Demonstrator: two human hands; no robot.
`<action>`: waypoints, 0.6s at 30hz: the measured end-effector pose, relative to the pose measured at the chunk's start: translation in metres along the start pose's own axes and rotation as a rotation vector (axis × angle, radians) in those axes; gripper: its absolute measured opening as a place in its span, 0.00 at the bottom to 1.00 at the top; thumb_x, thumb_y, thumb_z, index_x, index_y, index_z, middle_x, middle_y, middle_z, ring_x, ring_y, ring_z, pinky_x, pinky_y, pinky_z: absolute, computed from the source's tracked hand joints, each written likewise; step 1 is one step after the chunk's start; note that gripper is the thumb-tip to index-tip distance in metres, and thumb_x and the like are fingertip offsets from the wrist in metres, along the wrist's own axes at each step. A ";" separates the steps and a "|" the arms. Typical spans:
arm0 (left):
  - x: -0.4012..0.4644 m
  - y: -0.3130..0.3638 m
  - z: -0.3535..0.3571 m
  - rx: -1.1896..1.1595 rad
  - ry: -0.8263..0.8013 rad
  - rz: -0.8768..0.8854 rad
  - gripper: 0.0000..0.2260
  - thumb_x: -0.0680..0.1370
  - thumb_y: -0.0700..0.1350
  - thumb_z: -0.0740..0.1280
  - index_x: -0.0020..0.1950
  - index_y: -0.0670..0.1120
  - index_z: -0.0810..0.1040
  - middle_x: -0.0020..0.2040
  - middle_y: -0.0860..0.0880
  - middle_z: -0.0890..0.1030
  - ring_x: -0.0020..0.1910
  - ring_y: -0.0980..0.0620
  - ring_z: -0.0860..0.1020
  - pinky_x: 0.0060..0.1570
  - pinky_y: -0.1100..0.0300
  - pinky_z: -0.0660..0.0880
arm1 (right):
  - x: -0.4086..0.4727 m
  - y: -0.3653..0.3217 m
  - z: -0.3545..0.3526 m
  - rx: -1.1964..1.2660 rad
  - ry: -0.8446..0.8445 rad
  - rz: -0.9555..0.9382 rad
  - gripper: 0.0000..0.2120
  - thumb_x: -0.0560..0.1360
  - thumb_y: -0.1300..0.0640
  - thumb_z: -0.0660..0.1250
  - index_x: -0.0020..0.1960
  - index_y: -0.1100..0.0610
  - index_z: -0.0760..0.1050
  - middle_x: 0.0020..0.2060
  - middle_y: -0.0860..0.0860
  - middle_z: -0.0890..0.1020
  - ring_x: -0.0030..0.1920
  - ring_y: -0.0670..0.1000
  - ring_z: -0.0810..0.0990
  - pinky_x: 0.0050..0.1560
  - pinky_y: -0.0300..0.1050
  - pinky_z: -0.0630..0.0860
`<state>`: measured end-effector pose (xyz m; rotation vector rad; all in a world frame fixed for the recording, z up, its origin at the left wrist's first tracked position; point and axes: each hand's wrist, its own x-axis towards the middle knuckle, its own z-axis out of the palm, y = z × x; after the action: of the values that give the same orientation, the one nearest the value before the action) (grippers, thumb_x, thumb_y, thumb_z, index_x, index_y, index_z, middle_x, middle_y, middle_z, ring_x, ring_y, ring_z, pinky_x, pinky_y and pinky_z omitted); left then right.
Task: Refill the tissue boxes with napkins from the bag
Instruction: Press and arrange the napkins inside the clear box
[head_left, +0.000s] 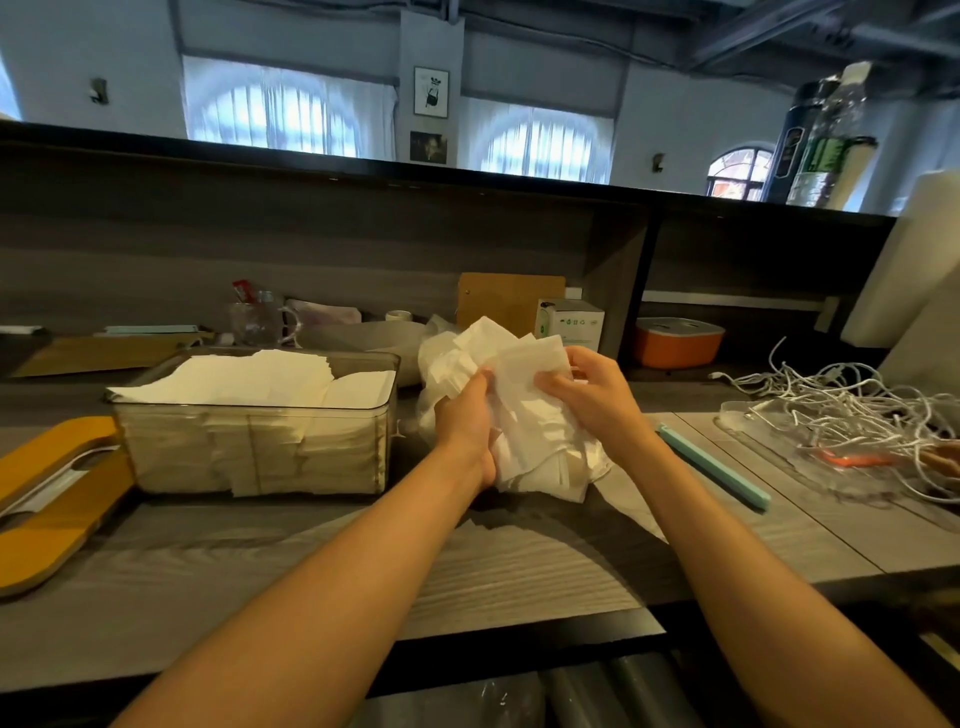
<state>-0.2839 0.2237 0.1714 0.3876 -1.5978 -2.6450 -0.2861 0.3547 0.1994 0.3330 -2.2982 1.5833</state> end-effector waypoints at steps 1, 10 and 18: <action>-0.001 0.000 0.000 0.009 -0.008 0.000 0.14 0.79 0.54 0.67 0.62 0.50 0.74 0.51 0.47 0.81 0.49 0.45 0.80 0.44 0.51 0.79 | -0.001 0.000 0.000 -0.002 -0.026 -0.010 0.08 0.76 0.59 0.70 0.54 0.52 0.77 0.48 0.48 0.80 0.51 0.49 0.80 0.49 0.42 0.79; -0.005 0.001 0.004 -0.021 -0.065 -0.002 0.19 0.78 0.57 0.68 0.66 0.52 0.75 0.56 0.46 0.82 0.52 0.43 0.81 0.45 0.48 0.81 | -0.004 -0.001 0.001 0.205 0.072 0.047 0.04 0.75 0.60 0.71 0.48 0.52 0.81 0.47 0.53 0.84 0.50 0.55 0.83 0.55 0.56 0.81; -0.002 0.003 0.001 0.004 -0.071 -0.055 0.19 0.79 0.60 0.65 0.66 0.52 0.74 0.55 0.45 0.82 0.51 0.44 0.80 0.44 0.51 0.78 | 0.001 0.003 0.002 -0.135 0.074 -0.195 0.17 0.75 0.60 0.71 0.63 0.52 0.77 0.61 0.51 0.77 0.61 0.51 0.75 0.62 0.49 0.77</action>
<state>-0.2821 0.2233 0.1750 0.3467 -1.6354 -2.7264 -0.2884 0.3537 0.1964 0.4411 -2.2276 1.3176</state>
